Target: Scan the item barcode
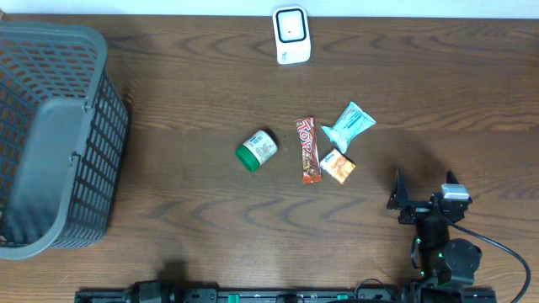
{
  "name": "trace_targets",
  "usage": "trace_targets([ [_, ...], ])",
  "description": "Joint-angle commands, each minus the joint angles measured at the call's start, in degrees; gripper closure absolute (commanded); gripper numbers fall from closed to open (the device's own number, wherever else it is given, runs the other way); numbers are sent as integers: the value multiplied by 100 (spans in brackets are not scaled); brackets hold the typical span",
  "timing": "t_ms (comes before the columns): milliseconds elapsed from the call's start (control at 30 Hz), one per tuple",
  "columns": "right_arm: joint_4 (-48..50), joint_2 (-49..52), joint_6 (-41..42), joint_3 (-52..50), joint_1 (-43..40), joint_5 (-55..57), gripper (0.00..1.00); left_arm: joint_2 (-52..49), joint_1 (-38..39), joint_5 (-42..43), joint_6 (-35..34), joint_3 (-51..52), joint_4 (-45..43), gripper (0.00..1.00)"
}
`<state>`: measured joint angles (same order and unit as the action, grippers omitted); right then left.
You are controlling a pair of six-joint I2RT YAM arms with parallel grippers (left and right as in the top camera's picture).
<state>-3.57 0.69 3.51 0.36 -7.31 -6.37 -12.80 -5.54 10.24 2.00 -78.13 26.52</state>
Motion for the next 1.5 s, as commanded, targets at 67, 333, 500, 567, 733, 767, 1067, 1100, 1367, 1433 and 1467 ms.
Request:
trace_targets([
  [67,-17,-26,72,-4,61,7,1,24,-24,72,94,42,-9,2],
  [333,-17,-26,72,-4,61,9,1,26,-24,72,94,68,-28,2],
  [500,-13,-26,72,-4,61,4,1,26,-24,72,96,68,-52,2],
  [567,-13,-26,74,-4,61,2,1,26,-24,72,94,68,-50,2],
  [733,-11,-26,72,-4,61,11,1,26,-24,72,94,68,-42,2],
  [767,2,-26,72,-4,61,70,1,26,-24,72,94,68,-15,2],
  [1067,404,-26,271,-4,61,-334,1,26,-24,70,94,68,435,2],
  [1100,448,-26,374,-4,61,-385,1,26,-24,70,94,68,540,2],
  [1367,584,24,295,221,61,-468,1,22,-24,72,94,393,1067,2],
  [1433,651,68,216,356,61,-468,1,22,-24,70,94,573,1198,2],
  [1467,662,107,184,442,61,-468,1,22,-24,70,94,627,1307,2],
])
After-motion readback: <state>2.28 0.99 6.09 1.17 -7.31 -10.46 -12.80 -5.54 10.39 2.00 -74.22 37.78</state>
